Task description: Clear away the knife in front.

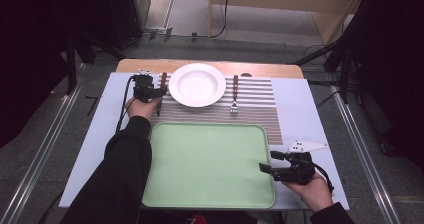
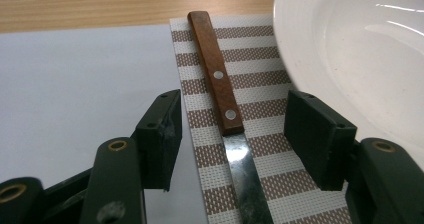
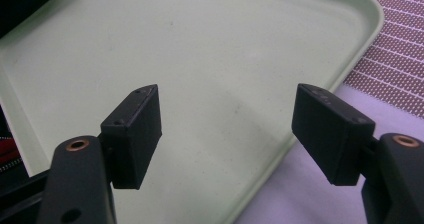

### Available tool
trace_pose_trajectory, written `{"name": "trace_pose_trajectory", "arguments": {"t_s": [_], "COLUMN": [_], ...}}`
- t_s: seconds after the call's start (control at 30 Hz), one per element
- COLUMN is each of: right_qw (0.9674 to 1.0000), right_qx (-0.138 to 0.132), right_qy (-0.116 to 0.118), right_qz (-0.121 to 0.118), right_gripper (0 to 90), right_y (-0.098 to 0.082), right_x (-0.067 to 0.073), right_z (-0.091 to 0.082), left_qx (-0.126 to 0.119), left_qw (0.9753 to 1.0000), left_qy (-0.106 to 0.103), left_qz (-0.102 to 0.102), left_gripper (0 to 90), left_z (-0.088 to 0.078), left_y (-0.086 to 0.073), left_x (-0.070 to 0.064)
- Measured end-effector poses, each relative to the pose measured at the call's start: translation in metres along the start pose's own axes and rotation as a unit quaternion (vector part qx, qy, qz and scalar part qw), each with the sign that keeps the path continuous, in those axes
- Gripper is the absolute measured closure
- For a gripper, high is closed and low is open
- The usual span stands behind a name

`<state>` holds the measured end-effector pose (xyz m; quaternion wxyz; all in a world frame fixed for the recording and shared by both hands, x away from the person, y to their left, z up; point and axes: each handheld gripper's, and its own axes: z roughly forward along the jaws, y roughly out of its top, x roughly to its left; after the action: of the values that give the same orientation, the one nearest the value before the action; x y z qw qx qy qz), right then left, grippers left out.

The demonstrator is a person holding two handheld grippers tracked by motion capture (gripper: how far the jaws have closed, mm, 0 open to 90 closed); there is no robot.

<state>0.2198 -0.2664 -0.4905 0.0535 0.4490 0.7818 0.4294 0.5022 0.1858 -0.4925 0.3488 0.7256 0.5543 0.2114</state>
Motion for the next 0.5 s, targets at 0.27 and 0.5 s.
{"name": "trace_pose_trajectory", "arguments": {"t_s": [0.27,0.5], "right_qw": [1.0,1.0], "right_qx": [0.0,0.0], "right_qy": [0.001,0.001], "right_qz": [0.0,0.001], "right_gripper": [26.8,26.8], "right_y": [0.0,0.0], "right_x": [0.0,0.0], "right_z": [0.0,0.0], "left_qx": [-0.001,0.008], "left_qw": [0.9999,0.9998], "left_qy": [0.014,0.019], "left_qz": [0.004,0.002], "left_gripper": [50.4,59.6], "left_z": [0.004,0.011], "left_y": [-0.001,-0.004], "left_x": [-0.002,-0.004]}}
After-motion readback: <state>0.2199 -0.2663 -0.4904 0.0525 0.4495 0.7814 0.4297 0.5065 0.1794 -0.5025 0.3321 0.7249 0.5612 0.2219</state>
